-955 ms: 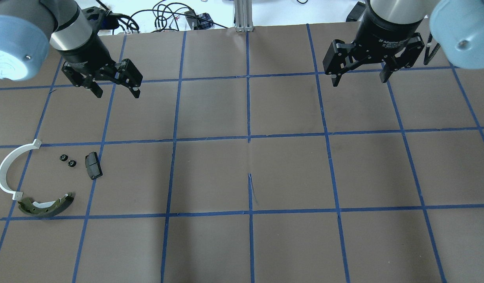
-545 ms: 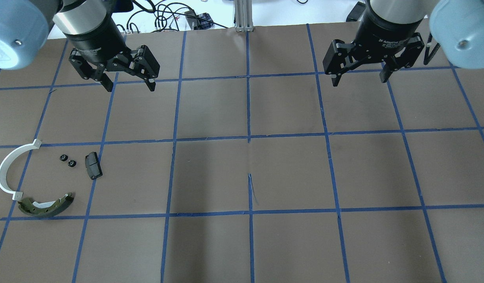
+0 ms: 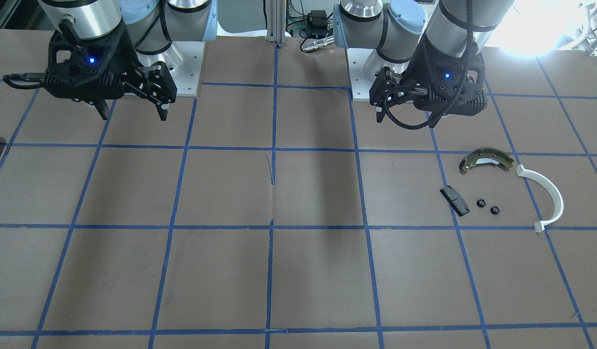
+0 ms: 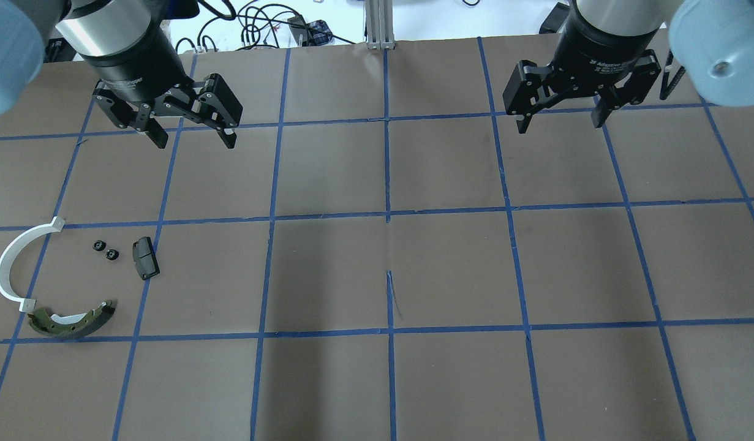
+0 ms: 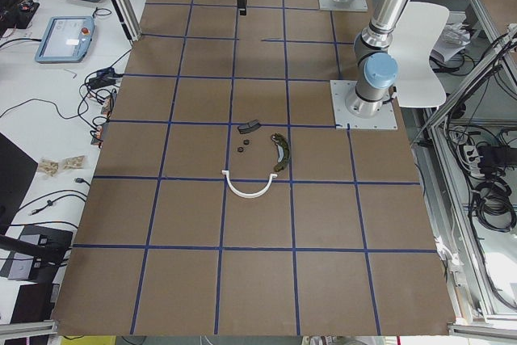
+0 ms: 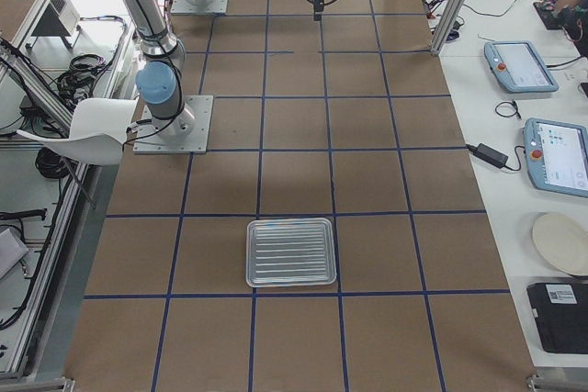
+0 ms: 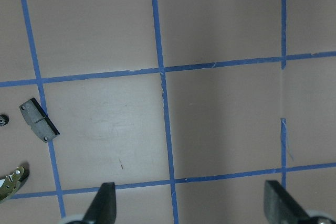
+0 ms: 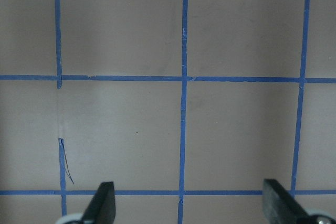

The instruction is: Place bearing gear from tray to pile

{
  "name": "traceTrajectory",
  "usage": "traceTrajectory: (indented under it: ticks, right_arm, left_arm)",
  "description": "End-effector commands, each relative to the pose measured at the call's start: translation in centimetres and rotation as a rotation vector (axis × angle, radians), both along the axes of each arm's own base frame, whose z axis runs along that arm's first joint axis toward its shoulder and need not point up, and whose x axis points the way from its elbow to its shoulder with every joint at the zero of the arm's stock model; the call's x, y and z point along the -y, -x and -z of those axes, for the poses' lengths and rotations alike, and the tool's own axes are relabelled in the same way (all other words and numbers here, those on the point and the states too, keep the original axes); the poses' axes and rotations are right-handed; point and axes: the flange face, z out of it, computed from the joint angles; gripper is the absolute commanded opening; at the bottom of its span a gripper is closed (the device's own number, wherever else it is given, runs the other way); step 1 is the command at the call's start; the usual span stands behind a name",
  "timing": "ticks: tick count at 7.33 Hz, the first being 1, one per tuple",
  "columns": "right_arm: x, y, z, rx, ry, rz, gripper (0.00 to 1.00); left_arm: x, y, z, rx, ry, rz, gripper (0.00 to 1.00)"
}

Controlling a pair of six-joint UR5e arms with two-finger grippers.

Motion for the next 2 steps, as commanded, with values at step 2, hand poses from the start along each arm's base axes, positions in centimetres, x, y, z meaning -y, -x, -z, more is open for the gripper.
traceTrajectory:
  ticks: [2]
  right_arm:
    - [0.03, 0.00, -0.02, 0.000, 0.002, 0.000, 1.00]
  left_arm:
    - [-0.13, -0.01, -0.04, 0.002, 0.001, 0.002, 1.00]
